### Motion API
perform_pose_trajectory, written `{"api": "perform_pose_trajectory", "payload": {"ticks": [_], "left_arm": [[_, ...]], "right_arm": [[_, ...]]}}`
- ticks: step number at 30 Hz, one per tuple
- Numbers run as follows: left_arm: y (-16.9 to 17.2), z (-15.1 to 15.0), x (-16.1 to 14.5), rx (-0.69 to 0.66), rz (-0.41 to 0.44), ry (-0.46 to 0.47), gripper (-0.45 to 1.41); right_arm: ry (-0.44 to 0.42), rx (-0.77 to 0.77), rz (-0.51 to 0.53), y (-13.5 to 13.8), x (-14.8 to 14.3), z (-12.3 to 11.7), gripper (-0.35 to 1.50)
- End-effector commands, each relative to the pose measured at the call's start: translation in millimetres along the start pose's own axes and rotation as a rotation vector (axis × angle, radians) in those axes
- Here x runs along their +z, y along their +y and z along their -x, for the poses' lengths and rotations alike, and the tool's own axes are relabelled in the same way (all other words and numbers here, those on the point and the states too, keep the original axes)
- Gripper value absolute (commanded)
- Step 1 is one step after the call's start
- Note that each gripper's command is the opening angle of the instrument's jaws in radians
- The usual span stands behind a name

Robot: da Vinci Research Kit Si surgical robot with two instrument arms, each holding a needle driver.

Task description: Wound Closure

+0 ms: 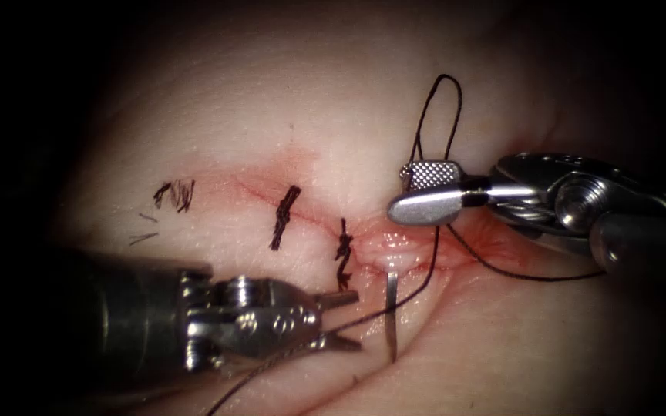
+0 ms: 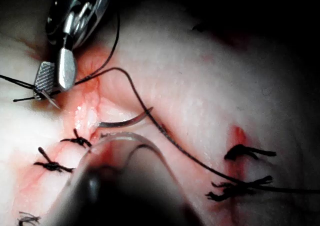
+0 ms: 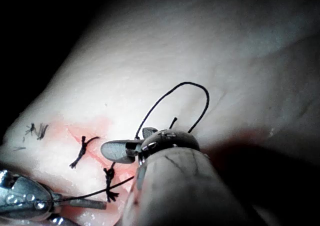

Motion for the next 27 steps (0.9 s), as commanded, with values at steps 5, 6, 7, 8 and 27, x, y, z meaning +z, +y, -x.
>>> {"api": "perform_pose_trajectory", "payload": {"ticks": [5,6,7,8,27], "left_arm": [[0.2,-0.6,-0.9,0.229,0.019,0.039,0.26],[0.1,-0.6,-1.0,0.246,0.016,0.044,0.26],[0.1,-0.6,-0.9,0.252,0.014,0.051,0.31],[0.1,-0.6,-0.8,0.257,0.009,0.060,0.32],[-2.4,0.1,4.1,0.385,0.030,0.333,0.89]], "right_arm": [[0.017,-0.023,-0.035,-0.6,-1.9,-0.5,1.42],[0.020,-0.028,-0.041,-0.7,-2.3,-0.4,1.42],[0.027,-0.033,-0.050,-0.9,-2.9,-0.3,1.42],[0.035,-0.032,-0.058,-1.0,-3.4,-0.2,1.40],[0.221,-0.029,-0.138,-1.4,-10.4,2.8,1.30]]}}
